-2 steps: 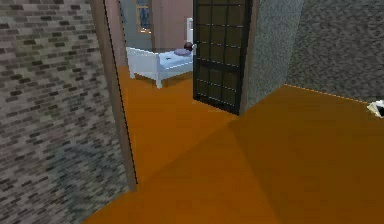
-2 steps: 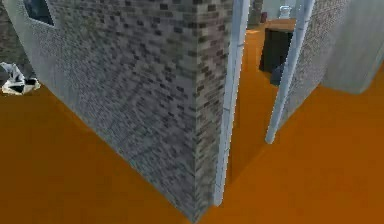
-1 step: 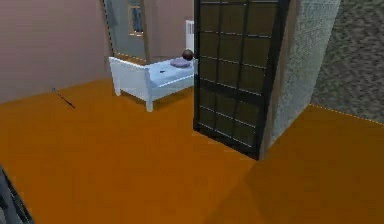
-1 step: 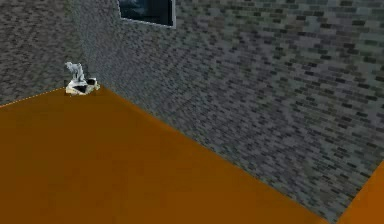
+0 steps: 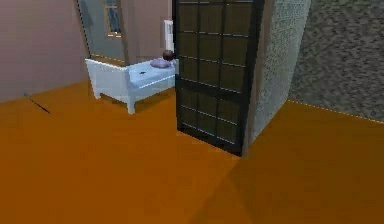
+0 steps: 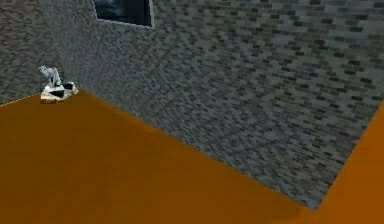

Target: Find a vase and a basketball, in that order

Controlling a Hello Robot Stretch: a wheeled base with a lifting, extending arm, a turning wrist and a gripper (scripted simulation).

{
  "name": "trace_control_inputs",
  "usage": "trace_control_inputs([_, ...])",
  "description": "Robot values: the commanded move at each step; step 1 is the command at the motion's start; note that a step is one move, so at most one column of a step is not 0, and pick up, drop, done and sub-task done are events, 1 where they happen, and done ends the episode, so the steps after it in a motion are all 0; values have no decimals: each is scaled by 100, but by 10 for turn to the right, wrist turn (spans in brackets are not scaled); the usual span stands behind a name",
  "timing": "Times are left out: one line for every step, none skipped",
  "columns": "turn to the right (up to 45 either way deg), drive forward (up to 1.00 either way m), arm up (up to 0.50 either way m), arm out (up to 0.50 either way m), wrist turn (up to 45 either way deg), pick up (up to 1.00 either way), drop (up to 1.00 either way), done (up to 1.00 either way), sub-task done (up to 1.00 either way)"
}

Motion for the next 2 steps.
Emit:
trace_control_inputs([0,55,0,0,0,0,0,0,0])
trace_control_inputs([-180,0,0,0,0,0,0,0,0])
